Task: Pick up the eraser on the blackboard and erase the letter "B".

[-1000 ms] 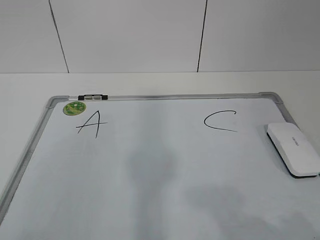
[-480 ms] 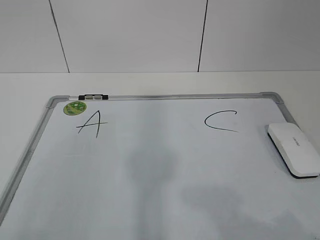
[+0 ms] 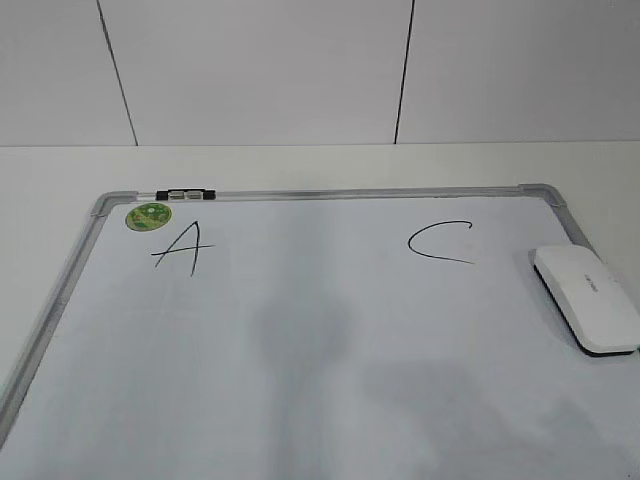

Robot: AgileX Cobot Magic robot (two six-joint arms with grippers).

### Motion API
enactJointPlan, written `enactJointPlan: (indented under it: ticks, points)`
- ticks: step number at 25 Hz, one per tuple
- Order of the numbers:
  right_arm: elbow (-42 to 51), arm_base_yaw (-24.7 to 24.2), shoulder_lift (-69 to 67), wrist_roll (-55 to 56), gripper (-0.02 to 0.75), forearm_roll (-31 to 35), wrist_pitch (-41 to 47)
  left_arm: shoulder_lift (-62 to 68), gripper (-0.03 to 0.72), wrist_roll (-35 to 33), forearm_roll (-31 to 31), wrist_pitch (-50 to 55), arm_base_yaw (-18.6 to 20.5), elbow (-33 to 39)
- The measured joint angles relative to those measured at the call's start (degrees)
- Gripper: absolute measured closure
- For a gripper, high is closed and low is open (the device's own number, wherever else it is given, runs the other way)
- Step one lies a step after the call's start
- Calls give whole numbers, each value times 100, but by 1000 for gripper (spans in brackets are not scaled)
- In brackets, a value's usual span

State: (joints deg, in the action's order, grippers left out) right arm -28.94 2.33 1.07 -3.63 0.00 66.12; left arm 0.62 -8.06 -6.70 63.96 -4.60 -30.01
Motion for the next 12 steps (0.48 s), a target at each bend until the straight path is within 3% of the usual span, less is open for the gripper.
enactJointPlan:
  ticks: [5,12]
  points:
    - [0,0,0,11,169,0,-22,0,445,8,0,0,35,0]
    - [0,0,0,11,170,-30,-36,0,445,8,23,0,450,0]
